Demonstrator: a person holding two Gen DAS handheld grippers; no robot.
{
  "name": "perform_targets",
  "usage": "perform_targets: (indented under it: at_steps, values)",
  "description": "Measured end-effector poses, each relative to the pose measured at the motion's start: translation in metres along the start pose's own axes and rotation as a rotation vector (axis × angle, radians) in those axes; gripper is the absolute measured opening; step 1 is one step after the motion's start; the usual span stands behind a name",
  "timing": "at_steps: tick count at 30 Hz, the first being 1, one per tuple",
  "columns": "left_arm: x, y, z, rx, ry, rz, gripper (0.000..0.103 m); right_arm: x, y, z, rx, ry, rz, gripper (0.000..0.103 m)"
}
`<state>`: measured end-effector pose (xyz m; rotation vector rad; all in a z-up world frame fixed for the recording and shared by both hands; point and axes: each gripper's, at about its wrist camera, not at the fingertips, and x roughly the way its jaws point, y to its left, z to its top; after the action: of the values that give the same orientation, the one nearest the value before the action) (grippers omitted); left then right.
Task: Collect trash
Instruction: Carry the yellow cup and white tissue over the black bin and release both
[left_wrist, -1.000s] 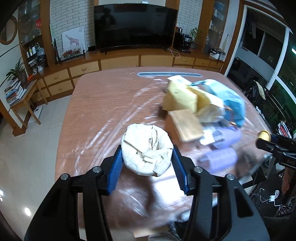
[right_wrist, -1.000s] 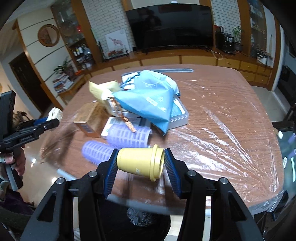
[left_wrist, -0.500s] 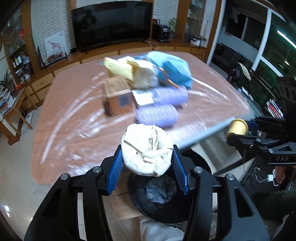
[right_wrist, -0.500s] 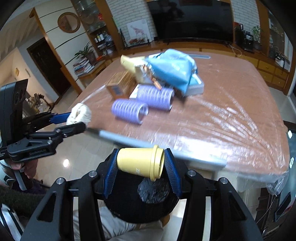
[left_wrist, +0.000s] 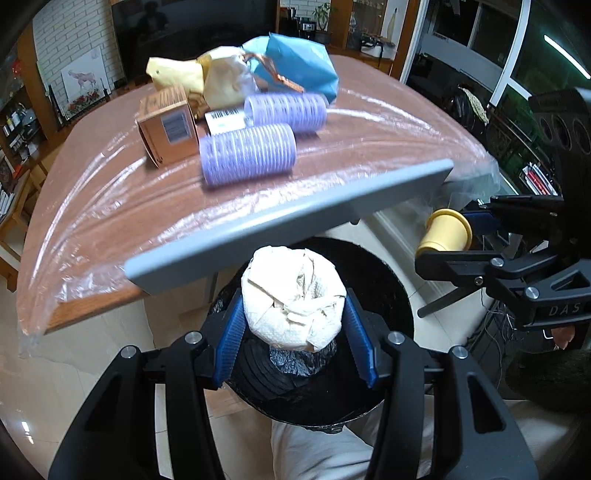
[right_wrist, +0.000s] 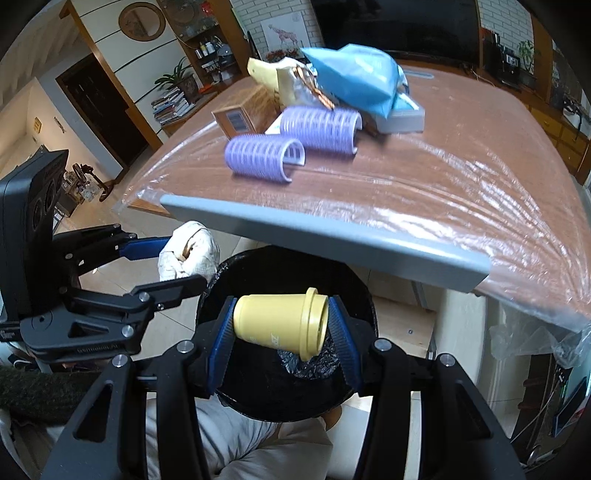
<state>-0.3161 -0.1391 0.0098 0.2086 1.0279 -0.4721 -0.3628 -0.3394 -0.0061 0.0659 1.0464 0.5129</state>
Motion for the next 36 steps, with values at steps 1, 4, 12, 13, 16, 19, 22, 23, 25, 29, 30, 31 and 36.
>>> perform_targets:
  at_steps: [1, 4, 12, 13, 16, 19, 22, 23, 25, 29, 30, 31, 36]
  values:
    - [0.002, 0.0, -0.002, 0.0, 0.004, 0.002, 0.053, 0.003, -0.001, -0.001, 0.003, 0.004, -0.001, 0.049]
    - [0.009, 0.0, -0.005, -0.003, 0.018, 0.007, 0.053, 0.013, -0.002, -0.005, 0.008, 0.018, -0.006, 0.049]
    - [0.03, 0.003, -0.014, 0.004, 0.066, 0.015, 0.053, 0.04, -0.006, -0.013, 0.023, 0.072, -0.028, 0.049]
    - [0.033, 0.003, -0.015, 0.006, 0.072, 0.016, 0.053, 0.043, -0.006, -0.014, 0.025, 0.077, -0.03, 0.049]
    - [0.043, 0.001, -0.02, 0.009, 0.09, 0.016, 0.053, 0.052, -0.008, -0.016, 0.026, 0.091, -0.035, 0.049]
    - [0.053, 0.001, -0.024, 0.019, 0.113, 0.018, 0.053, 0.061, -0.008, -0.018, 0.022, 0.105, -0.04, 0.049]
    - [0.062, -0.002, -0.028, 0.024, 0.137, 0.013, 0.053, 0.072, -0.009, -0.022, 0.023, 0.121, -0.04, 0.049]
    - [0.066, -0.003, -0.03, 0.027, 0.145, 0.013, 0.053, 0.075, -0.008, -0.023, 0.021, 0.128, -0.044, 0.049]
    - [0.072, -0.005, -0.031, 0.035, 0.154, 0.014, 0.053, 0.081, -0.008, -0.025, 0.019, 0.14, -0.051, 0.049]
    - [0.082, -0.007, -0.034, 0.043, 0.177, 0.017, 0.053, 0.091, -0.006, -0.027, 0.025, 0.159, -0.061, 0.049]
    - [0.084, -0.006, -0.034, 0.043, 0.183, 0.018, 0.053, 0.092, -0.006, -0.027, 0.025, 0.162, -0.063, 0.049]
    - [0.087, -0.006, -0.035, 0.044, 0.189, 0.02, 0.053, 0.094, -0.006, -0.027, 0.026, 0.164, -0.067, 0.049]
    - [0.101, -0.005, -0.042, 0.053, 0.219, 0.034, 0.053, 0.106, -0.01, -0.027, 0.022, 0.179, -0.083, 0.049]
